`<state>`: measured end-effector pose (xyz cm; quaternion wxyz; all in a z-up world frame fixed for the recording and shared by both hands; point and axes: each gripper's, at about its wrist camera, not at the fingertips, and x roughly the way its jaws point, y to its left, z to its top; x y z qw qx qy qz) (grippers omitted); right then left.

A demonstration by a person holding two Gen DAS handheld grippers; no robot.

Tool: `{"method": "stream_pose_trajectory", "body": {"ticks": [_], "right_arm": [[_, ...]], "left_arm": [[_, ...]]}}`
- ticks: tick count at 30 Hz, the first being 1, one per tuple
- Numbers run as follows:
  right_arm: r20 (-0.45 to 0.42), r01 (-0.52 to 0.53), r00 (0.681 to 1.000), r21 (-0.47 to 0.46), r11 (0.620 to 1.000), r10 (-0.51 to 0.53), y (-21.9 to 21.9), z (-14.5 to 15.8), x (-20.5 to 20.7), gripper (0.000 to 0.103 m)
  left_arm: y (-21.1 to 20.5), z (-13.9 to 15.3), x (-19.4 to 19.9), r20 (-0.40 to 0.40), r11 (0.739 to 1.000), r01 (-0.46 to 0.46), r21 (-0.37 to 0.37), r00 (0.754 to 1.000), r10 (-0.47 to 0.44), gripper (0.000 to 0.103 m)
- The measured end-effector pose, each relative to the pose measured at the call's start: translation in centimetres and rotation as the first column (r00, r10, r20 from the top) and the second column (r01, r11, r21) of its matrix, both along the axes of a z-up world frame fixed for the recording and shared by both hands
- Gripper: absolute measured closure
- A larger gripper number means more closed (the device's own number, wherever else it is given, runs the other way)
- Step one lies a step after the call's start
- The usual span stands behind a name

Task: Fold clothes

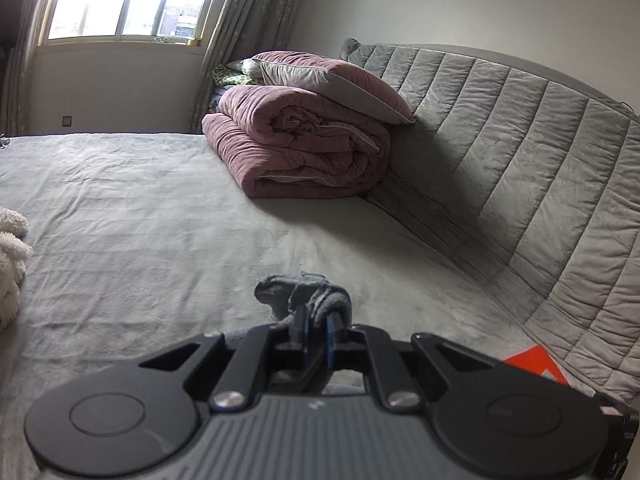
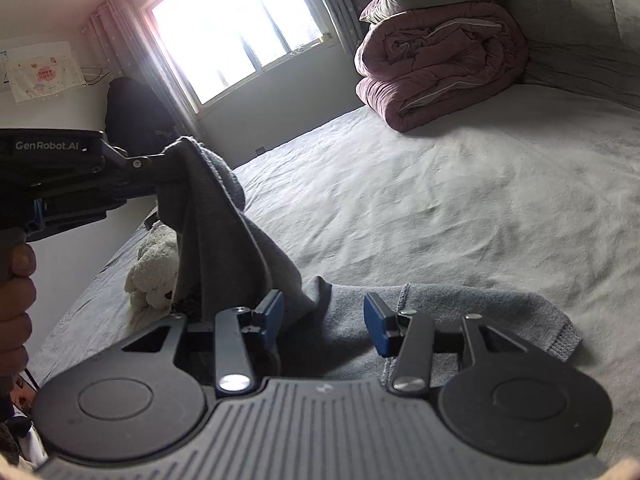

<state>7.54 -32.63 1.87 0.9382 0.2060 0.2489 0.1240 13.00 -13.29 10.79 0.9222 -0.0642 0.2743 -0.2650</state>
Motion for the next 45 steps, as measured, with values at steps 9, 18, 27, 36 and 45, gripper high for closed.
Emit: {"method": "stream_pose_trajectory", "body": {"ticks": [9,18,27,36,45], "right_arm": [[0.036,-0.121,0.992,0.068,0.99,0.119,2.2,0.1,0.1,0.047],[0.033,-0.11,0.994,0.088,0.99,0.108,3.2,-0.1,0.1,0.09],[0.003,0.012,1.0,0.067,0.998,-0.012,1.4,-0.4,0.0,0.092],[-0.04,0.079,0.996,0.08,0.994,-0.076,-1.3,0.0,-1.0,0.092],[-0.075,0.137,0.988,0.054,0.989,-0.133,-4.2,0.0,-2.4,0.092]], "left_arm": [[0.5,-1.5,-1.6,-0.052,0.994,0.099,-0.036,0.994,-0.101,0.095],[1.7,-1.7,-2.7,-0.046,0.994,0.105,-0.039,0.993,-0.107,0.094],[4.3,-2.3,-4.1,-0.005,0.998,0.062,-0.017,0.998,-0.062,0.06],[6.8,-6.9,-4.5,-0.06,0.992,-0.04,0.121,0.997,0.048,0.037],[7.5,-10.4,-4.4,-0.129,0.975,-0.065,0.212,0.987,0.093,0.036]]}}
